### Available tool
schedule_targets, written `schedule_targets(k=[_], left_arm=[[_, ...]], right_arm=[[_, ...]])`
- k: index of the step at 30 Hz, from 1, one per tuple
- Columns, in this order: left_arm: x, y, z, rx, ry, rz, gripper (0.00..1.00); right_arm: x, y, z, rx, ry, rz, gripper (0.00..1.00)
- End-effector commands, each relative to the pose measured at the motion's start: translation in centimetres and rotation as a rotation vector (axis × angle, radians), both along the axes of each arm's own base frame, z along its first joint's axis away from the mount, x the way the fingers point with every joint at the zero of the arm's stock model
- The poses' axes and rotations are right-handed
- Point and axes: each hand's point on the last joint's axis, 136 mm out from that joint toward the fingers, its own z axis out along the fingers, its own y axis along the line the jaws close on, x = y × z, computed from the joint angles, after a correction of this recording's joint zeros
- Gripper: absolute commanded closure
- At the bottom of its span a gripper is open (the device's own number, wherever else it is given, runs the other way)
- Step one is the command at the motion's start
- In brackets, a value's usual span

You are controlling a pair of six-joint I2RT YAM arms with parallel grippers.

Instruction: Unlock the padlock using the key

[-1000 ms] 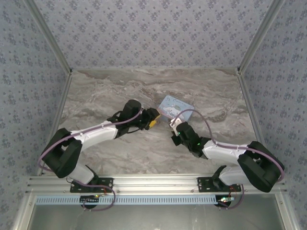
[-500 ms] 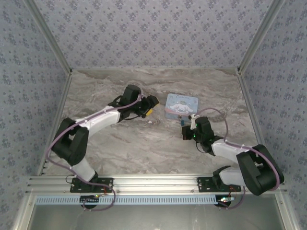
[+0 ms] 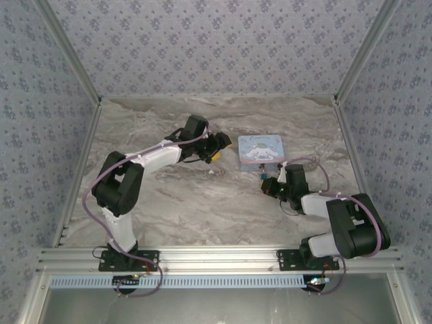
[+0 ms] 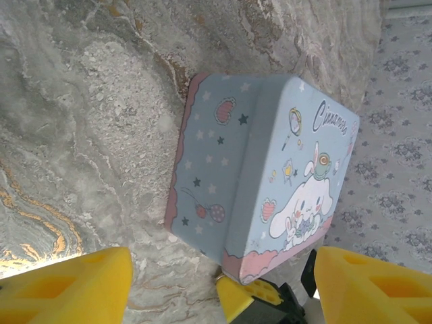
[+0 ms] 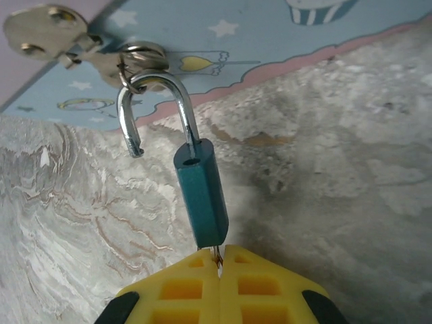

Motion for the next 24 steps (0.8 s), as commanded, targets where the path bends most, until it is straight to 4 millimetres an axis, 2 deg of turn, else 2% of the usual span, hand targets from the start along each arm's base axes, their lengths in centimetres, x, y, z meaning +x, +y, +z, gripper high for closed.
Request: schedule_targets(k=[1,8,12,15,19,24], left_arm=[[0.2,-1.0,1.1,-0.012,-0.019,-0.036,0.28],[0.5,-0.8,1.8,0.026,-0.039,-0.047,0.27],[0.7,-0.9,2.0,0.033,-0.045,-0.055,0.26],[0.8,-1.1,1.8,0.035,-0.045,-0.064,0.25],[0.9,-1.5,1.7,0.033,-0.052,-0.082,0.23],[0.7,-2.6,1.3,0.028,-0.062,-0.136,0.21]], right_arm=[[-1.1,-1.0,-1.5,0.019,0.109,-0.063,0.96],[-2.0,-3.0,-2.0,-0.015,0.165,-0.152,0.69],[-2.4,-4.3,-1.0,-0.066,0.132,-0.187,0.53],[-2.6,-4.8,0.5,-0.089,0.081,-0.181,0.44],[-2.1,-4.3,3.2,-0.038,-0.022,-0.121,0.28],[-0.2,-3.2,8.1,0.150,-0.172,-0.037,0.05]])
